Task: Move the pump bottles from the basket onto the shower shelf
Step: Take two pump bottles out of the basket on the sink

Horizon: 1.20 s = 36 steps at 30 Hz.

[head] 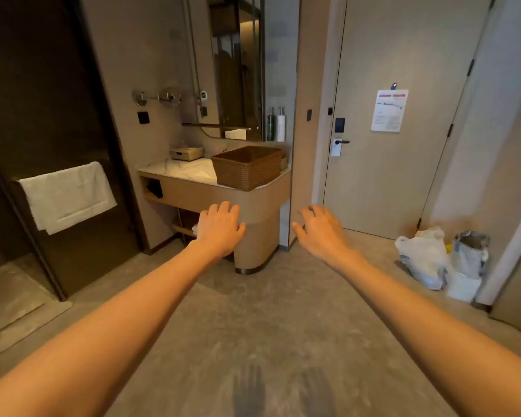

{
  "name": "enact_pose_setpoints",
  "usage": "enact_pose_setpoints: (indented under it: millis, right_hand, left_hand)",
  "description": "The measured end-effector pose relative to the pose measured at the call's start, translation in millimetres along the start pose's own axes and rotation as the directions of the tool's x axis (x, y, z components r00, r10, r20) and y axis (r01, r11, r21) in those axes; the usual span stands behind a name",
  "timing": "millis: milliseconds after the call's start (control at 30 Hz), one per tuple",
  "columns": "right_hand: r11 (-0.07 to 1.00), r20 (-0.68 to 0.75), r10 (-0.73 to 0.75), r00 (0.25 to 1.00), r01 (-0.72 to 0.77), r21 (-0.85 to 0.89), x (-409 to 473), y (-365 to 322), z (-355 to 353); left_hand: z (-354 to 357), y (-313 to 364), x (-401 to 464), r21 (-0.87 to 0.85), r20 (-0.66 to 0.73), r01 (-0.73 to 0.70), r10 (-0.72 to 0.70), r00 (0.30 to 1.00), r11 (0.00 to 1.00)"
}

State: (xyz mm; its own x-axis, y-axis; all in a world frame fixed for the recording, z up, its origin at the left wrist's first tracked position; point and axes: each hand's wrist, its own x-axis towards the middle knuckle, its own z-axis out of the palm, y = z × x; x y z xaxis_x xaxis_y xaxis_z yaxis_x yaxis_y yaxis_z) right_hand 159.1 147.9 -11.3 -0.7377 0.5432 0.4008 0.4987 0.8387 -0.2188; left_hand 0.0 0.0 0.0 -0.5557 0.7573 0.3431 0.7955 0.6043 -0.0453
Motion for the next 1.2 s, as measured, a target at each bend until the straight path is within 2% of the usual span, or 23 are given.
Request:
enact_pose_setpoints:
  millis: [167,500,633,900,1000,1100,1200]
  right_hand:
    - [1.000,-0.022,0.021,1.000,-0.020,0.010,97.1,40.4,20.8]
    - [0.999,0.179,-0.017,0.984,0.011,0.037,217.6,66.5,153.5]
    - [1.000,0.196,-0.011,0.981,0.005,0.030,286.5,69.9,195.0]
    - [0.999,0.082,0.043,0.996,-0.043,0.000,449.5,68.9,239.9]
    - [0.997,0.159,0.080,0.984,-0.077,-0.029,481.3,76.0,274.7]
    - [0.993,0.194,0.119,0.974,-0.113,-0.042,521.4,86.6,305.2]
    - [0.995,0.170,0.104,0.980,-0.101,-0.028,580.2,97.1,327.9]
  left_hand:
    - [32.1,-2.4,91.6,-0.043,0.012,0.062,-0.061,0.998,0.997]
    - [155.1,-54.4,201.5,-0.044,0.179,0.180,-0.169,0.969,0.983]
    - [182.7,-90.9,270.0,-0.031,0.129,0.156,-0.151,0.980,0.987]
    - [211.6,-164.9,426.2,0.019,0.060,0.107,-0.108,0.992,0.994]
    - [244.4,-174.2,465.6,0.006,0.111,0.058,-0.058,0.992,0.998]
    - [279.1,-190.0,511.2,-0.026,0.099,0.026,-0.024,0.995,0.999]
    - [305.3,-204.9,569.0,-0.087,0.048,0.032,-0.028,0.998,0.996]
